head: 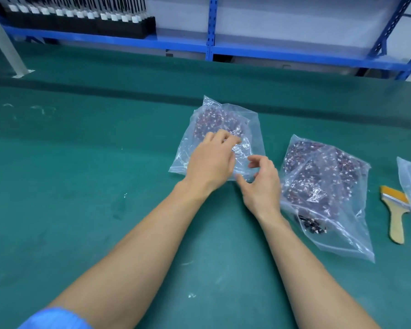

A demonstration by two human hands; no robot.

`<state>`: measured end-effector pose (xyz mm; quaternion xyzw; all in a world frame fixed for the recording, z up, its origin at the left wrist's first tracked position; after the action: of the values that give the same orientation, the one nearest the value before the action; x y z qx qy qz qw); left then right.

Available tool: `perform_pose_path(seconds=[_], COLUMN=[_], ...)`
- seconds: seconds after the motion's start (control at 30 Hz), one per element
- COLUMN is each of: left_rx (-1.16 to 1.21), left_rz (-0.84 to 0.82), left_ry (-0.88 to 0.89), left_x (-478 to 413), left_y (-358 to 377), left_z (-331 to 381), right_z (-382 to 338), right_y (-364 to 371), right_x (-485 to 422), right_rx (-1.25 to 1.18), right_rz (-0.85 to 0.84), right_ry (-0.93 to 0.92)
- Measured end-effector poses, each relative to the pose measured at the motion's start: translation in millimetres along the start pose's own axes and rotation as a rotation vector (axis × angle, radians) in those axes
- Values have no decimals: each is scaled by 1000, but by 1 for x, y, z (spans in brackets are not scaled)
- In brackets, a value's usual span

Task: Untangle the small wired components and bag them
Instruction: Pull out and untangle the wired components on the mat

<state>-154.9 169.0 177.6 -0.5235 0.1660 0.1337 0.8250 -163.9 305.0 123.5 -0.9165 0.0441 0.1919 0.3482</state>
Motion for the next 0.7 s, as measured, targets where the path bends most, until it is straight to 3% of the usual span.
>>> perform_pose_path(seconds=[0.07,0.17,0.7], left_rx=[-196,-292,-149], left_rz=[-117,-200,-326], left_ry=[29,23,139], left_x=[-10,-11,36], left_y=[23,39,24], left_z=[-1,-9,-21], right_z=[2,3,11], right_y=[4,8,13], right_x=[1,1,1], right_rx=[29,80,168], right_rz=[-29,-69,-159], right_ry=[10,10,44])
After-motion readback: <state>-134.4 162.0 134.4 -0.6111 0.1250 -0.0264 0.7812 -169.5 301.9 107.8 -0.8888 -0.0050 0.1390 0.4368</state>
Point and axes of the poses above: each hand's wrist, its own x-axis away from the middle knuckle, its own y-axis out of the palm, z = x × y, the point moved 9 cm from there along -x, towards the middle knuckle, and after that the axes turned 5 degrees about -y, right-handed, at the moved point
